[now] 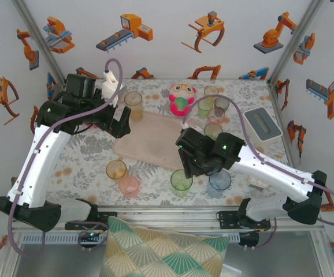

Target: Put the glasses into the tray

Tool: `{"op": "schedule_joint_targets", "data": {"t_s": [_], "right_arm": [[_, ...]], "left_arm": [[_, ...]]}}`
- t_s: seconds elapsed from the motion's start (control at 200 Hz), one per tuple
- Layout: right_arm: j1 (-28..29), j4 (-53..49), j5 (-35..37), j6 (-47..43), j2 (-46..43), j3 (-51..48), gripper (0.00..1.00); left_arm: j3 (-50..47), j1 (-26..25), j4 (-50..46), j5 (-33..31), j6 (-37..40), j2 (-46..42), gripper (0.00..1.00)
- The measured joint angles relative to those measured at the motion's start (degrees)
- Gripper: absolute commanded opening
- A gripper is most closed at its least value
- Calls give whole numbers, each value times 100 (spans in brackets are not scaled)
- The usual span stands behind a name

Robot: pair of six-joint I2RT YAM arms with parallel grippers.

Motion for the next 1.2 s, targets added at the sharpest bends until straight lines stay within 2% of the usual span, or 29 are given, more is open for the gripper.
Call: {"op": "schedule_joint_targets", "data": {"t_s": [0.911, 1.202], "right_arm": [[68, 763, 223, 426, 144, -977, 41], [68, 763, 385, 422, 264, -977, 35]], "left_arm": [[136, 0, -22, 0, -42, 162, 99], [522, -2, -44, -413, 55, 153, 99]]}}
